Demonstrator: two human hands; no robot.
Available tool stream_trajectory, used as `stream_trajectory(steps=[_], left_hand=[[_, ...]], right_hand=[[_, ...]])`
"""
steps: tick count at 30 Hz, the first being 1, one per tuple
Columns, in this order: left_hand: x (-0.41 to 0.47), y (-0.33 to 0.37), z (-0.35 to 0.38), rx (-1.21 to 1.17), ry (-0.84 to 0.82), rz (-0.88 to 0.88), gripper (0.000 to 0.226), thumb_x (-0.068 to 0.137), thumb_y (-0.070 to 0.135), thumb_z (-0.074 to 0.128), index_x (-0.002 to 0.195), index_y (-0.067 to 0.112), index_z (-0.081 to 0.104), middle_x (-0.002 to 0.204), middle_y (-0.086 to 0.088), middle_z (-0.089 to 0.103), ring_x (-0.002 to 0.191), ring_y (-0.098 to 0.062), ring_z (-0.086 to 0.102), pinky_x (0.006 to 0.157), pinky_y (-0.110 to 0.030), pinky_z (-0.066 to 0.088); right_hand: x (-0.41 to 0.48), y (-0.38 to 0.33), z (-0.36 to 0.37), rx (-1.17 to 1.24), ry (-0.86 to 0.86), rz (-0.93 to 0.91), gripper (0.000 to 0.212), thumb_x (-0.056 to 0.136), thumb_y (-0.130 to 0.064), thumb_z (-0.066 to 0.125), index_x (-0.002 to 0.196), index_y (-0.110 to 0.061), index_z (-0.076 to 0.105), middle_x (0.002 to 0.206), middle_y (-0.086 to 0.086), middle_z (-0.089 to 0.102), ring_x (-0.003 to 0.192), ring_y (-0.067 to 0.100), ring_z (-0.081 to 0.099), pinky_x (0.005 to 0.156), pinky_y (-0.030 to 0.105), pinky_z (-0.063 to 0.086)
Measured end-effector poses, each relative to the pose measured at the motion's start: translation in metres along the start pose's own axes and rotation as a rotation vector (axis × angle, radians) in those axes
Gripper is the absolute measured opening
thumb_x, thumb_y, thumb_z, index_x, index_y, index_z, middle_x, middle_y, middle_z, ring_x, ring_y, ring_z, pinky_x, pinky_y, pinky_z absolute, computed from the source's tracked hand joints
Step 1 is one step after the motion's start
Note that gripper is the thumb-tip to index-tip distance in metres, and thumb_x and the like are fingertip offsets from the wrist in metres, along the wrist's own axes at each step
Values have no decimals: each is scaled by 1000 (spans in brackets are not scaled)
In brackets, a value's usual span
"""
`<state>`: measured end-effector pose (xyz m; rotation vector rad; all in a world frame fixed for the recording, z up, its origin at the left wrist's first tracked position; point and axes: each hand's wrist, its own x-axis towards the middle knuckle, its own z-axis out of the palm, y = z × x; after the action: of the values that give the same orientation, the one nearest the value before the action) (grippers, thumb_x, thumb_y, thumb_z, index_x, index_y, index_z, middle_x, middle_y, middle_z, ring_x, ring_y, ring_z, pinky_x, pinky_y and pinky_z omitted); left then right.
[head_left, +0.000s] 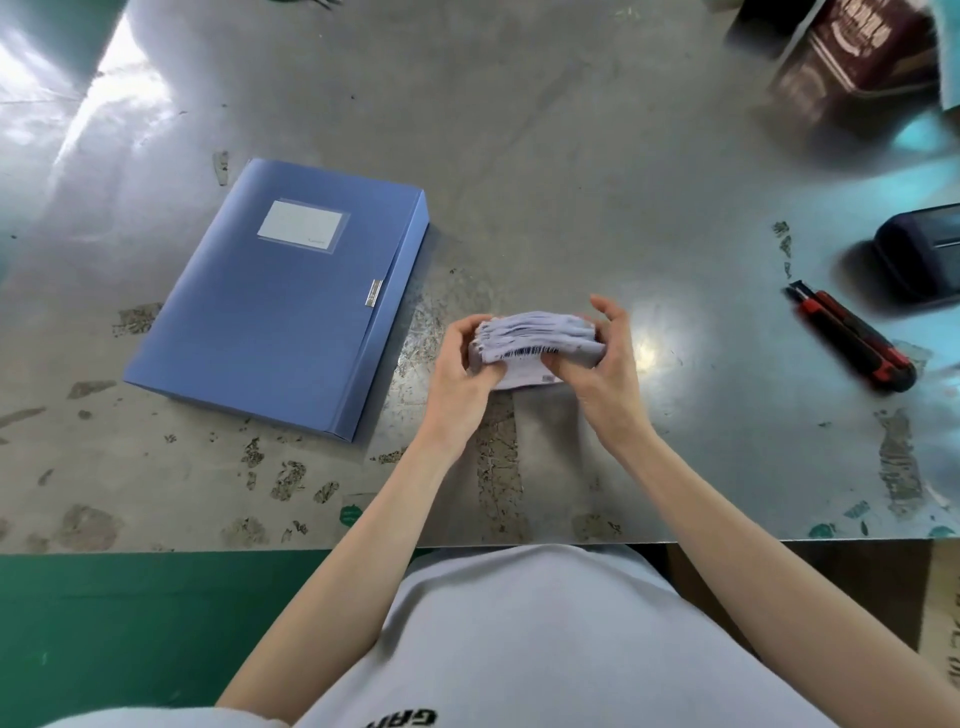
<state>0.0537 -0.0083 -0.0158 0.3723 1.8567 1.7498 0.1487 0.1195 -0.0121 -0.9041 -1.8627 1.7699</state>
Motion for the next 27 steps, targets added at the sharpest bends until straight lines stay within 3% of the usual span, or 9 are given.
stream_trajectory(steps=[2, 6, 8, 11, 14, 16, 19, 23, 27], left_hand=[[0, -5, 2, 28, -2, -39, 53, 81, -4, 62, 108, 40, 49, 110, 16, 60, 100, 9, 57, 80, -9, 45], [6, -7, 7, 43, 19, -55, 39, 86, 1, 60, 105, 33, 48, 102, 18, 59, 87, 18, 56, 72, -3, 42], [10, -6, 9, 78, 24, -50, 31, 90, 5, 58, 100, 33, 48, 100, 17, 59, 88, 14, 57, 75, -8, 44], [15, -5, 10, 119, 41, -60, 22, 91, 12, 59, 101, 29, 48, 100, 11, 60, 97, -6, 59, 82, -27, 50], [20, -2, 9, 134, 48, -53, 28, 90, 13, 61, 111, 26, 49, 105, 15, 59, 97, 2, 57, 78, -15, 49], [22, 0, 9, 144, 46, -65, 26, 90, 11, 60, 112, 22, 53, 107, 14, 61, 96, 6, 57, 81, -16, 49], [23, -1, 5, 197, 63, -80, 19, 90, 8, 58, 104, 22, 59, 103, 14, 64, 94, 6, 59, 84, -20, 47], [20, -1, -4, 188, 60, -111, 16, 92, 7, 55, 100, 19, 63, 104, 7, 66, 98, -17, 64, 82, -26, 53], [19, 5, -17, 347, 86, 20, 15, 93, 8, 57, 105, 14, 63, 102, 9, 66, 93, -2, 61, 85, -14, 48]], right_hand=[[1, 7, 2, -34, 5, 19, 74, 77, 1, 72, 136, -18, 31, 109, 4, 57, 100, 21, 63, 90, 34, 52], [8, 15, 6, -74, 23, 49, 65, 76, 2, 70, 130, -18, 38, 107, 0, 61, 95, 12, 63, 86, 30, 53], [13, 15, 6, -80, 41, 44, 54, 76, 0, 71, 120, -18, 45, 105, -1, 62, 94, 11, 63, 84, 31, 54], [22, 12, 3, -59, 76, 44, 46, 74, -5, 72, 112, -19, 48, 103, -3, 62, 96, 12, 63, 77, 29, 56], [33, 10, -5, -88, 136, 64, 50, 75, -7, 73, 112, -23, 44, 97, -9, 60, 87, 2, 64, 68, 21, 55], [42, 11, -13, -147, 173, 93, 52, 76, -8, 73, 115, -24, 41, 94, -10, 57, 80, -2, 62, 62, 16, 50], [55, 17, -24, -278, 182, 164, 62, 78, -6, 72, 127, -19, 36, 103, 1, 57, 89, 17, 60, 68, 23, 46], [60, 23, -28, -471, 196, 162, 77, 76, -3, 72, 138, -14, 27, 114, 11, 54, 107, 29, 53, 86, 30, 41], [57, 25, -19, -681, 239, 84, 77, 72, -4, 71, 137, -12, 31, 135, 14, 35, 119, 32, 40, 95, 33, 33]])
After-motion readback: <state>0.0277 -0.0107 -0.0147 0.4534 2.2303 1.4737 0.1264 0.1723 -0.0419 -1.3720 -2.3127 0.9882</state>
